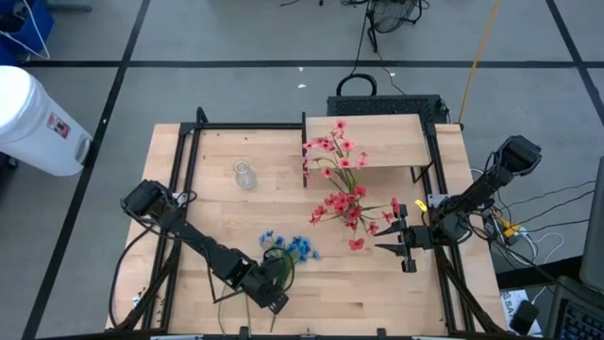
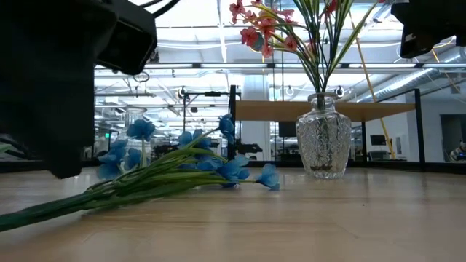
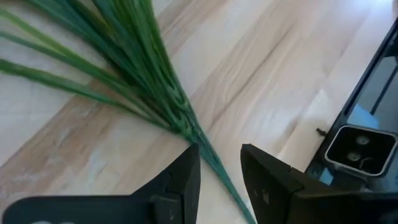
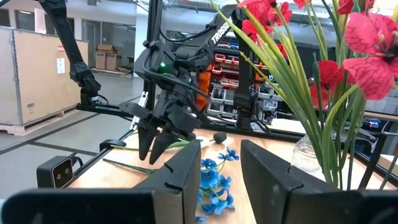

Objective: Pick and place flowers into a vace then onto a shelf
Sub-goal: Put the blue flowers into the left transparent vase

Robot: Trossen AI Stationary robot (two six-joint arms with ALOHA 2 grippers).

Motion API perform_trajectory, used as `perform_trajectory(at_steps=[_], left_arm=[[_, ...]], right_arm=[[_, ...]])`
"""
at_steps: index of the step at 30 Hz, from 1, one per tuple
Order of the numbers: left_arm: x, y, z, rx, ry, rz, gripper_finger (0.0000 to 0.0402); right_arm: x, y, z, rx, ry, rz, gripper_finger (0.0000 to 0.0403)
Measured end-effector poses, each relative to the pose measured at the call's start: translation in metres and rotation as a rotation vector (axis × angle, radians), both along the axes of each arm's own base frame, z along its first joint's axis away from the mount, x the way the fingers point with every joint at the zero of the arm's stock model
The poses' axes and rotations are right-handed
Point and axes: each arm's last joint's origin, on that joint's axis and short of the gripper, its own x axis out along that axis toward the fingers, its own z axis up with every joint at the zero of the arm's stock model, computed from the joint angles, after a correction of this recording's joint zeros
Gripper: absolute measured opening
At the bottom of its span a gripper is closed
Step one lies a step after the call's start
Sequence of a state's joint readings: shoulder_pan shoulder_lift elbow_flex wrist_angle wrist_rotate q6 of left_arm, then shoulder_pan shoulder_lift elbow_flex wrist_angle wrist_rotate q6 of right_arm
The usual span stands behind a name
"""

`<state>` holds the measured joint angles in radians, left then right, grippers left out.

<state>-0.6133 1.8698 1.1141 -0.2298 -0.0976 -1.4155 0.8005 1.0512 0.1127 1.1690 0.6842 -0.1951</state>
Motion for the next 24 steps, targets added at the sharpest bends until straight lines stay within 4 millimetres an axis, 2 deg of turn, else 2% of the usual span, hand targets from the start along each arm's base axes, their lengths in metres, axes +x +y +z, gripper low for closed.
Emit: perform_trajectory(at_steps=[12, 20, 24], left_arm=[[0.006, -0.005, -0.016, -0.011, -0.006, -0.022, 0.0123], [0.013, -0.002, -0.034, 0.025, 0.018, -0.018, 0.0176], [0.016, 0.007, -0.041, 0.061, 0.058, -0.003, 0.0183]], right_arm=[[0.000, 0.000, 0.000, -0.001, 0.001, -0.001, 0.0105], [0.000, 0.000, 0.000, 0.001, 0.000, -0.003, 0.0105], [0.000, 0.000, 0.000, 0.002, 0.000, -0.003, 0.0105]])
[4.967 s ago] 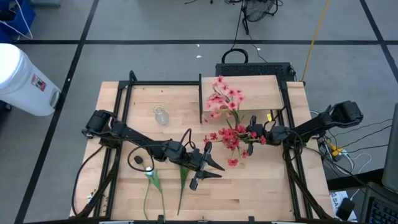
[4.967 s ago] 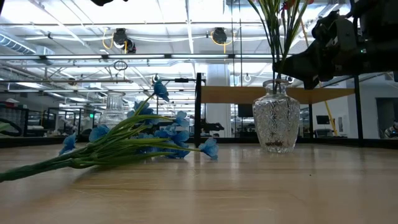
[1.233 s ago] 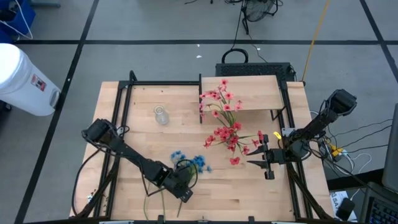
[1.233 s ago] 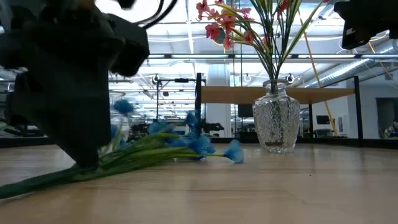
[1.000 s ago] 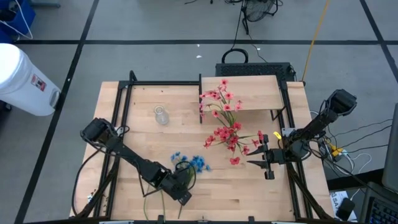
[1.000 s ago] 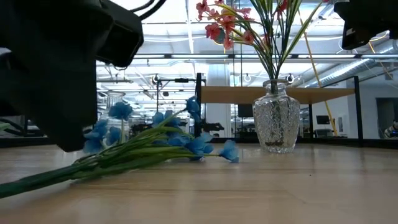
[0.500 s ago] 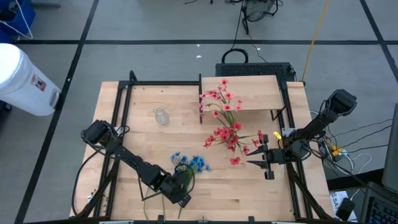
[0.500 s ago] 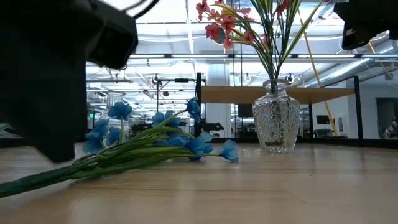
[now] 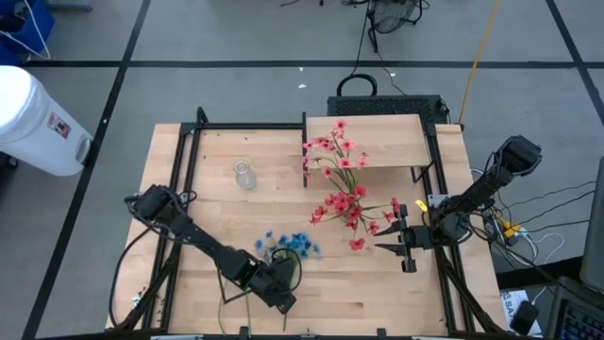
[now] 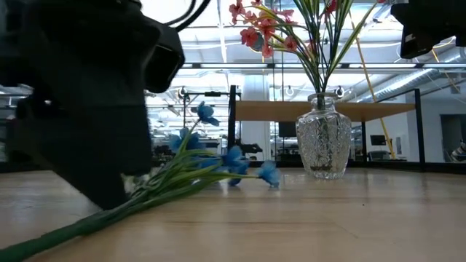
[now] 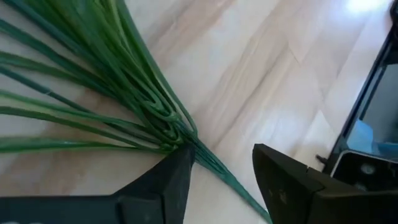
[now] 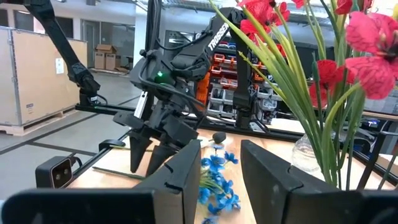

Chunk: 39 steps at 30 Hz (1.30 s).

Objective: Pick and place flowers into a vace then onto a shelf
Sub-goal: Put the blue flowers into the left transparent vase

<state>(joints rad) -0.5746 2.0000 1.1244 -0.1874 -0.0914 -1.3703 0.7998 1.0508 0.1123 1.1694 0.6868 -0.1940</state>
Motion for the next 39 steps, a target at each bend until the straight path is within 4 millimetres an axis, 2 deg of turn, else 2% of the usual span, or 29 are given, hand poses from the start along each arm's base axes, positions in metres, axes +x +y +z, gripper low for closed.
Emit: perform_trajectory(at_steps=[3, 6, 14, 16, 19, 23, 28, 32, 35, 39], left_arm=[[0.004, 0.006, -0.001, 0.024, -0.005, -0.028, 0.0180], [0.007, 0.013, -0.001, 0.034, 0.002, -0.050, 0.0157], [0.010, 0.029, -0.004, 0.026, 0.067, -0.127, 0.0025], [0.011, 0.030, -0.004, 0.020, 0.069, -0.146, 0.0009], [0.011, 0.031, -0.004, 0.016, 0.070, -0.154, 0.0006], [0.005, 0.035, 0.008, 0.035, 0.088, -0.152, 0.0004], [-0.022, 0.047, 0.041, 0.191, 0.169, -0.093, 0.0002], [-0.040, 0.056, 0.078, 0.283, 0.121, 0.050, 0.0002], [-0.048, 0.059, 0.094, 0.321, 0.058, 0.103, 0.0008], [-0.048, 0.059, 0.105, 0.315, 0.001, 0.069, 0.0046]], right_arm=[[0.000, 0.000, 0.000, 0.007, 0.001, 0.001, 0.0105], [0.000, 0.000, 0.000, 0.007, 0.001, 0.001, 0.0105], [0.000, 0.000, 0.000, 0.004, 0.004, 0.001, 0.0105], [0.000, 0.000, -0.001, 0.005, 0.006, 0.001, 0.0105], [0.000, 0.000, -0.001, 0.011, 0.009, 0.002, 0.0105], [0.000, 0.000, -0.001, 0.010, 0.010, 0.002, 0.0105], [0.000, 0.000, -0.001, 0.008, 0.012, 0.001, 0.0105], [0.000, 0.000, -0.002, 0.005, 0.015, 0.000, 0.0105], [0.000, 0.000, -0.002, 0.006, 0.018, 0.001, 0.0105], [0.000, 0.000, -0.003, 0.006, 0.022, 0.000, 0.0105]])
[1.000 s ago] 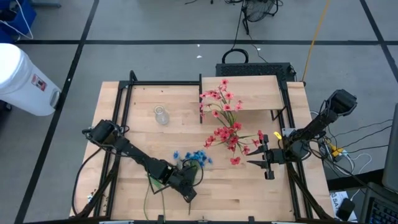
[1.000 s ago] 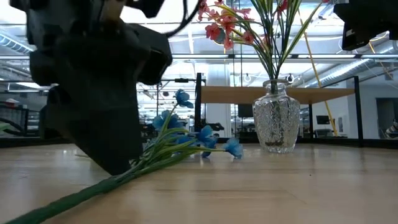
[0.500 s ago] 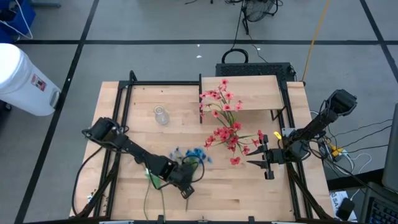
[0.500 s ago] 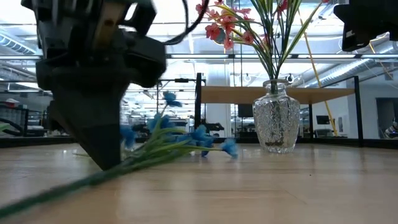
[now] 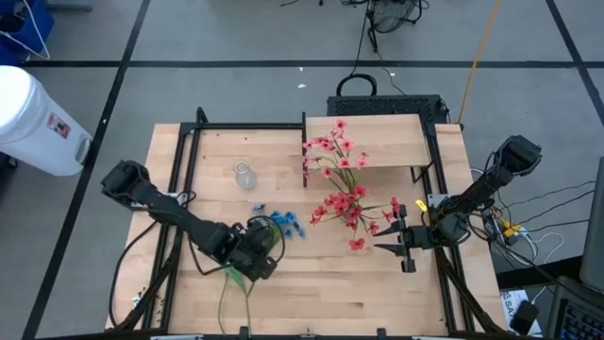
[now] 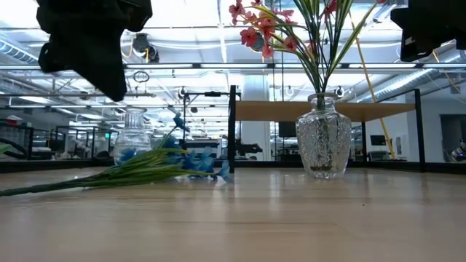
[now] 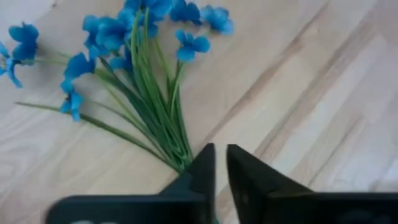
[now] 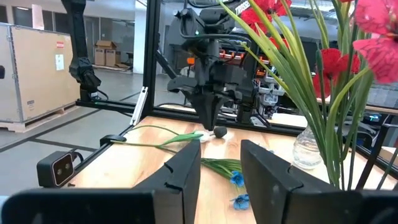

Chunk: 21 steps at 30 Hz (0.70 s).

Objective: Pick and place flowers into a vace then onto a shelf
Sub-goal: Put the blue flowers into the left transparent vase

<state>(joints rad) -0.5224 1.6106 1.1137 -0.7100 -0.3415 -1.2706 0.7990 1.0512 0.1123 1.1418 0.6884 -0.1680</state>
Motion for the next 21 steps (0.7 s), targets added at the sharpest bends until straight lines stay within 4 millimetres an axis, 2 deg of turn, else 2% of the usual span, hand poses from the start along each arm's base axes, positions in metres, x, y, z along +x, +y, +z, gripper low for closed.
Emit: perform_trajectory(at_steps=[4, 9, 12, 16, 21], left_arm=[[0.003, -0.002, -0.004, -0.017, 0.015, -0.024, 0.0111], [0.006, -0.005, -0.019, -0.002, 0.063, -0.004, 0.0206], [0.009, -0.008, -0.031, -0.027, 0.111, 0.005, 0.0250], [0.012, -0.010, -0.048, -0.016, 0.167, 0.004, 0.0277], [0.018, -0.010, -0.072, -0.010, 0.248, -0.002, 0.0274]], right_arm=[[0.000, 0.000, 0.000, -0.001, 0.002, 0.000, 0.0105], [0.000, 0.000, -0.001, 0.004, 0.009, 0.001, 0.0105], [0.000, 0.000, -0.001, 0.014, 0.009, 0.002, 0.0105], [0.000, 0.000, -0.001, 0.015, 0.009, 0.002, 0.0105], [0.000, 0.000, -0.001, 0.015, 0.009, 0.002, 0.0105]])
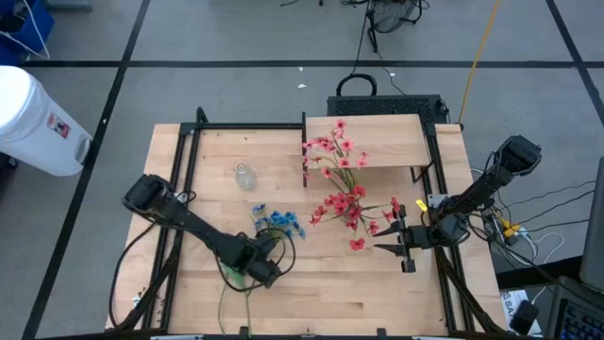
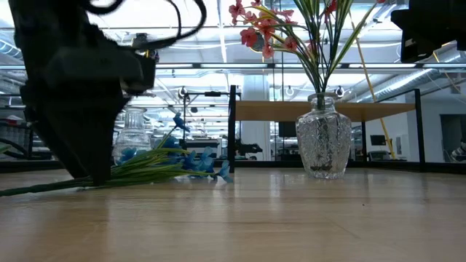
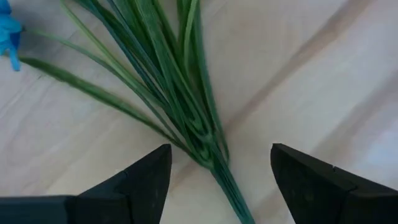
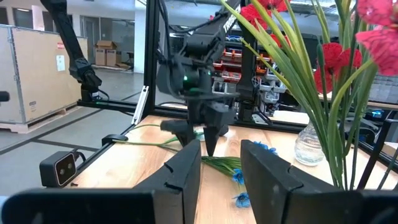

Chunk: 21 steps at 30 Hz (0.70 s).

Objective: Pick and place flowers into a vace then onto a shelf
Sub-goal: Put the blue flowers into the left transparent vase

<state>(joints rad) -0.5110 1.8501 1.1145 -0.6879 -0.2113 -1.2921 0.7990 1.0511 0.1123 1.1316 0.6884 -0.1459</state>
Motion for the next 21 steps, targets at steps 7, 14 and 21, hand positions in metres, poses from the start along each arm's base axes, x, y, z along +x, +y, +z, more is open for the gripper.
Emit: perform_trajectory(at_steps=[7, 14, 21], left_arm=[[0.0034, 0.0019, -0.0100, 0.028, 0.033, -0.020, 0.0231], [0.0022, 0.0046, -0.0105, 0.048, 0.056, -0.064, 0.0120], [0.0034, 0.0083, -0.0061, 0.147, 0.006, -0.097, 0.0015]], right_arm=[[0.0000, 0.0000, 0.0000, 0.000, 0.000, 0.000, 0.0105], [0.0000, 0.0000, 0.0000, 0.003, 0.000, 0.000, 0.0105], [0.0000, 0.0000, -0.0001, 0.003, 0.002, 0.001, 0.0105]])
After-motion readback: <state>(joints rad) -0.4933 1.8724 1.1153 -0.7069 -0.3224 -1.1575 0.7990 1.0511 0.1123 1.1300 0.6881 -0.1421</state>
